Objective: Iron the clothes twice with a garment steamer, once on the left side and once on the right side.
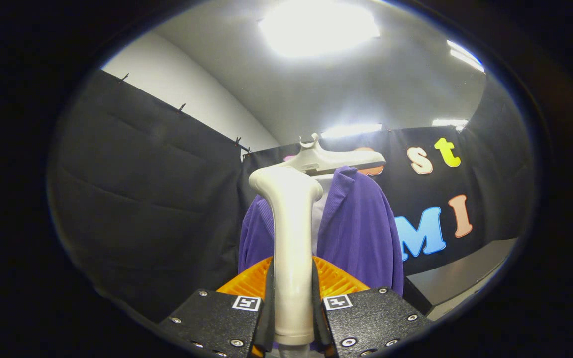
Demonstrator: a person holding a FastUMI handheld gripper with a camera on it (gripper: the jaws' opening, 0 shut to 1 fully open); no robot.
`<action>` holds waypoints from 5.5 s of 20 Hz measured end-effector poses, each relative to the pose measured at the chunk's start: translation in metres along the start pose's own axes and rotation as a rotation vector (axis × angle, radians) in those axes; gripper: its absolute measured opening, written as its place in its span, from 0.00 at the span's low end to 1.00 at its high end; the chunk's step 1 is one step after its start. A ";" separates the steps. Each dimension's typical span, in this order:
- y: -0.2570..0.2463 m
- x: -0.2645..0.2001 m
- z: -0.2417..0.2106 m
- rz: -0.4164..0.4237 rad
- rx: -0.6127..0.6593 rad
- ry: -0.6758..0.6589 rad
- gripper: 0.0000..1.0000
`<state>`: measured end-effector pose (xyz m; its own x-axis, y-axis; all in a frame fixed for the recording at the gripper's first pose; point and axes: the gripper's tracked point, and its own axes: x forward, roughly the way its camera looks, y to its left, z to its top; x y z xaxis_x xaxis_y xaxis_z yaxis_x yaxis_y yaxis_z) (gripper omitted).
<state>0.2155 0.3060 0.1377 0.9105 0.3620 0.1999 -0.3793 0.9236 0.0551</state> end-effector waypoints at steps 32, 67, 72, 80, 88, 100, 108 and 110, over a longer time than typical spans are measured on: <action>0.030 -0.046 -0.259 0.020 -0.080 0.465 0.32; 0.011 -0.236 -0.408 0.072 0.062 0.902 0.32; -0.011 -0.246 -0.331 0.052 0.091 0.772 0.32; -0.094 -0.246 -0.199 -0.068 0.111 0.530 0.32; -0.185 -0.279 -0.127 -0.195 0.124 0.404 0.32; -0.262 -0.317 -0.101 -0.329 0.153 0.362 0.32; -0.267 -0.314 -0.093 -0.327 0.149 0.347 0.32; -0.268 -0.314 -0.093 -0.329 0.154 0.348 0.32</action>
<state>0.0468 -0.0429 -0.0304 0.9768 0.0999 -0.1892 -0.0592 0.9760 0.2097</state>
